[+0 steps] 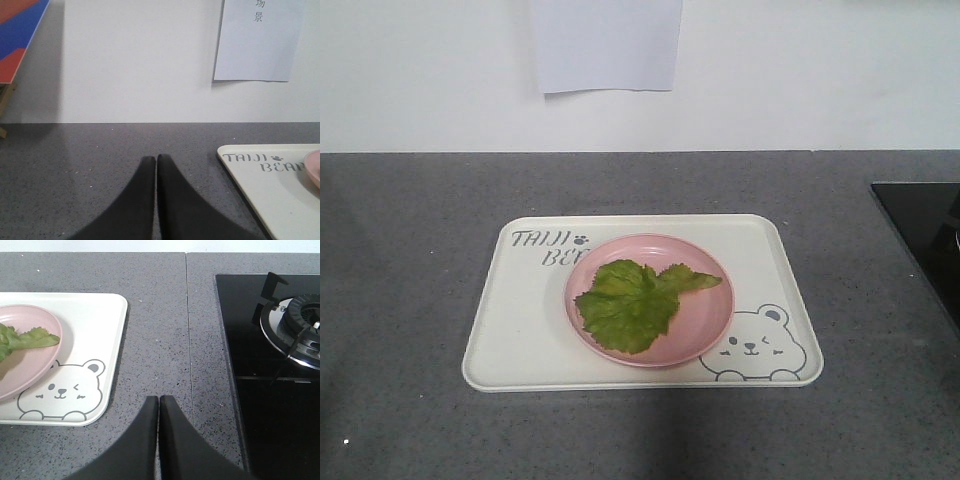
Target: Transfer vegetables to tray and serve
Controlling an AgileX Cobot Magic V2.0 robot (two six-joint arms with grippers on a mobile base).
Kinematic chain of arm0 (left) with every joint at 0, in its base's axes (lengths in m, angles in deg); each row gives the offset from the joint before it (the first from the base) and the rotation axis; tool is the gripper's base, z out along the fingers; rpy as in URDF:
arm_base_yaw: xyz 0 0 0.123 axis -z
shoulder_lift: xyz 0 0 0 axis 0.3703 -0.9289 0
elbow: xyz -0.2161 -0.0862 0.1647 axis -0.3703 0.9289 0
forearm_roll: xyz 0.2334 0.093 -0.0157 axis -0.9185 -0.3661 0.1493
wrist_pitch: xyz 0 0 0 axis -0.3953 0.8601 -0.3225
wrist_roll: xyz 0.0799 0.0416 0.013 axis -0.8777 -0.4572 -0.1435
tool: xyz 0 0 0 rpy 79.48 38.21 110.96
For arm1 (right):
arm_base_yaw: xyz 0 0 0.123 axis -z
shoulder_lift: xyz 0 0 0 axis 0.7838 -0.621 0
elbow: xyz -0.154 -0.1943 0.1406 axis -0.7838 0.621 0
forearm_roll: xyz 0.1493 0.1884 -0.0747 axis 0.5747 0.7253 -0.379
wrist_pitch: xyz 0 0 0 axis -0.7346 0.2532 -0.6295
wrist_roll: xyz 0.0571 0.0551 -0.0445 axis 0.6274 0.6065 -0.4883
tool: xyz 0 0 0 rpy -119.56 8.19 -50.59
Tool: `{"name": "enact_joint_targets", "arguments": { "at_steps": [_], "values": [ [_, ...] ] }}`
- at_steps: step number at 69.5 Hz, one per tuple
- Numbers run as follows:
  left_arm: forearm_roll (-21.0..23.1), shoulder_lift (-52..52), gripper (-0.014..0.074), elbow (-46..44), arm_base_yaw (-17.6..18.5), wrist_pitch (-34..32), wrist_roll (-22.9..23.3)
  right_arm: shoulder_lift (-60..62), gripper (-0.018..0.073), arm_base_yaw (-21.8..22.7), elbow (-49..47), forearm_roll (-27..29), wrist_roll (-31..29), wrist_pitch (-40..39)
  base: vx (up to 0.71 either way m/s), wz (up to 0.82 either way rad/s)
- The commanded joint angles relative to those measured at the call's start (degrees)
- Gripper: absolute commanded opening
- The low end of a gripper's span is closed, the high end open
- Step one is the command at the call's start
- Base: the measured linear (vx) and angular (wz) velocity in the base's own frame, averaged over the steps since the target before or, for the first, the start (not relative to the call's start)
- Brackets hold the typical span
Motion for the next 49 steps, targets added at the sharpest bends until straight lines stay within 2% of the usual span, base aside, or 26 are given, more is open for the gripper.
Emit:
{"name": "enact_joint_targets", "arguments": {
  "at_steps": [1,11,17,35,42,49],
  "values": [
    [0.35,0.91,-0.0008,0.58,-0.01,-4.39,0.31,-0.33,-0.0008,-0.1,-1.5,-1.86,-0.21,-4.12,0.0,0.0],
    [0.35,0.91,-0.0008,0.58,-0.01,-4.39,0.31,-0.03,-0.0008,-0.1,-0.24,-2.13,-1.26,-4.75,0.0,0.0],
    [0.35,0.91,-0.0008,0.58,-0.01,-4.39,0.31,1.33,-0.0008,-0.1,2.65,0.15,-1.45,-6.87,0.0,0.0],
    [0.35,0.91,-0.0008,0.58,-0.01,-4.39,0.31,10.69,-0.0008,-0.05,15.81,1.05,-3.9,-25.5,0.0,0.0],
    [0.35,0.91,-0.0008,0.58,-0.01,-4.39,0.31,13.81,-0.0008,0.14,19.72,1.05,-4.65,-28.76,0.0,0.0],
    [0.35,0.91,-0.0008,0.58,-0.01,-4.39,0.31,17.08,-0.0008,3.38,23.37,3.88,-6.09,-30.7,0.0,0.0]
  ]
}}
